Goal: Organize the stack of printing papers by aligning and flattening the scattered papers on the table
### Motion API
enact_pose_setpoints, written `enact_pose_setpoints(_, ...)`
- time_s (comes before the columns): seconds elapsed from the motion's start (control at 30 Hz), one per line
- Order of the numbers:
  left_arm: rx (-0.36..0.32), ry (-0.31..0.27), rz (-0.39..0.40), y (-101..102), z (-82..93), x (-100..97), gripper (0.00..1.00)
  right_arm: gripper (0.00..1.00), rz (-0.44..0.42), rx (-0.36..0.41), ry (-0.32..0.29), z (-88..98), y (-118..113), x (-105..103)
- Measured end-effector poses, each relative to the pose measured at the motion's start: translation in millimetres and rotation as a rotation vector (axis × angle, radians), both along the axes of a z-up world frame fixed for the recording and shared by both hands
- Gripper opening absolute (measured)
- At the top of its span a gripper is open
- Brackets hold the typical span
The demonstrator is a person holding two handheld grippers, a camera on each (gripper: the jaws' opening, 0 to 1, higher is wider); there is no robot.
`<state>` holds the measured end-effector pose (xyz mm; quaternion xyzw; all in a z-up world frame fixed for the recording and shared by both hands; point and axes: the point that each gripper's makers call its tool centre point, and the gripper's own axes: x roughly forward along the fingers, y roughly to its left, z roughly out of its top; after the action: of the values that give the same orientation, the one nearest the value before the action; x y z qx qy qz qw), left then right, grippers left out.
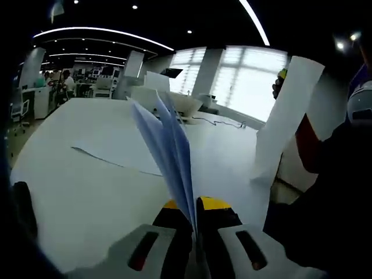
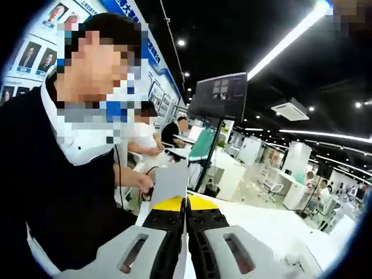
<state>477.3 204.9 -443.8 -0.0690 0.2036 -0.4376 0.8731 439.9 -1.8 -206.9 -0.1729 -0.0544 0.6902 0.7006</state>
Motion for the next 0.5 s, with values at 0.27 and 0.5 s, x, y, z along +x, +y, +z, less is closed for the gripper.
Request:
enact_pose_setpoints(0.27,0.005,-0.011,0.001,1,5.4,-2.2,0.07,0.0,0.063,-0.106,0.022,-29.8,35,13)
enact_pose_setpoints(0.5,0.004,-0.014,-0.001,3,3.6,2.1,0.07,0.0,0.088,-0.169,0.032,-49.7,60,26)
